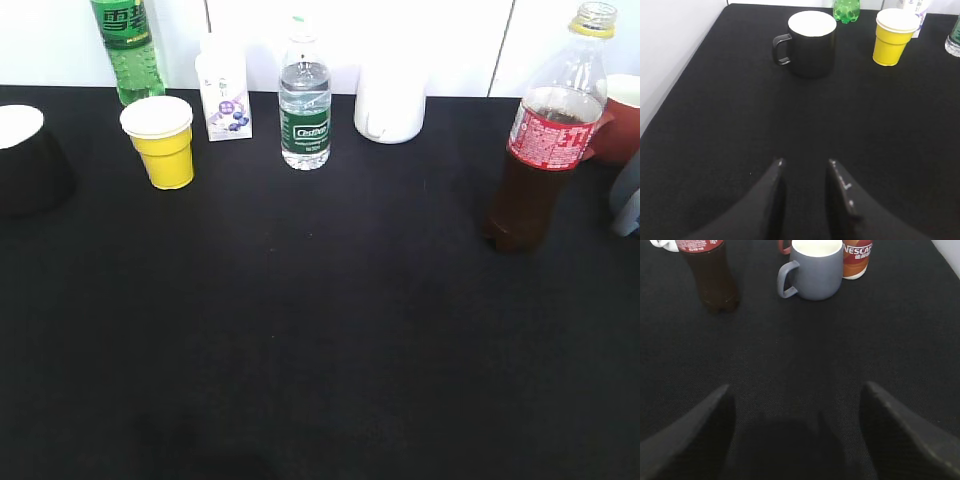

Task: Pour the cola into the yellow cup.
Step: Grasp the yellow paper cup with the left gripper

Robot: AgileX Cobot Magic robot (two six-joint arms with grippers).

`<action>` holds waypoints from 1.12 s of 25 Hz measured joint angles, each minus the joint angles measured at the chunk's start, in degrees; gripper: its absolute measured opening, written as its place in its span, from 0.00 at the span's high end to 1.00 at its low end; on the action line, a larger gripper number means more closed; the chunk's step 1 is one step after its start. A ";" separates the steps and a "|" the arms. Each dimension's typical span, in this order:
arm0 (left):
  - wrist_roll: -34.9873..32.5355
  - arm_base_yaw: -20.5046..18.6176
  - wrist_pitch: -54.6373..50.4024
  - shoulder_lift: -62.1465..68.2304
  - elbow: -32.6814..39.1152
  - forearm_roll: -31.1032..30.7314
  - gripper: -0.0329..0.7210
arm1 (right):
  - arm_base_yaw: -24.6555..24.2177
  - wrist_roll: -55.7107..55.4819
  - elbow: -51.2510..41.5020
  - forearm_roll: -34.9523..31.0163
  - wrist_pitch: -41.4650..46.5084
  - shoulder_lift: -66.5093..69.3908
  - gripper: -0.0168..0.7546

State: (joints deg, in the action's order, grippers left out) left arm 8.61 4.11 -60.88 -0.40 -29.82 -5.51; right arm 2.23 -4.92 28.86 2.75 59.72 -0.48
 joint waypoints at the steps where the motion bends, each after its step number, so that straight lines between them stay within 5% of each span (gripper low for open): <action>1: 0.00 0.00 0.00 0.00 0.00 0.00 0.67 | 0.00 0.00 0.00 0.00 0.00 0.00 0.22; 16: 0.00 0.00 0.41 2.59 -0.33 0.12 0.67 | 0.00 0.00 0.00 0.00 0.00 0.00 0.22; 19: -1.06 0.00 14.21 10.83 -1.68 5.11 0.66 | 0.00 0.00 0.00 0.00 0.00 0.00 0.22; 24: -10.65 0.06 45.53 32.15 -1.85 12.72 0.48 | 0.00 0.00 0.00 0.00 0.00 0.00 0.22; 28: -10.72 7.93 65.87 51.38 -1.85 13.34 0.47 | 0.00 0.00 0.00 0.00 0.00 0.00 0.22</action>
State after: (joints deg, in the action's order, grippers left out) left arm -2.11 12.04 4.99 50.98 -31.66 7.82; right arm 2.23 -4.92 28.86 2.75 59.72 -0.48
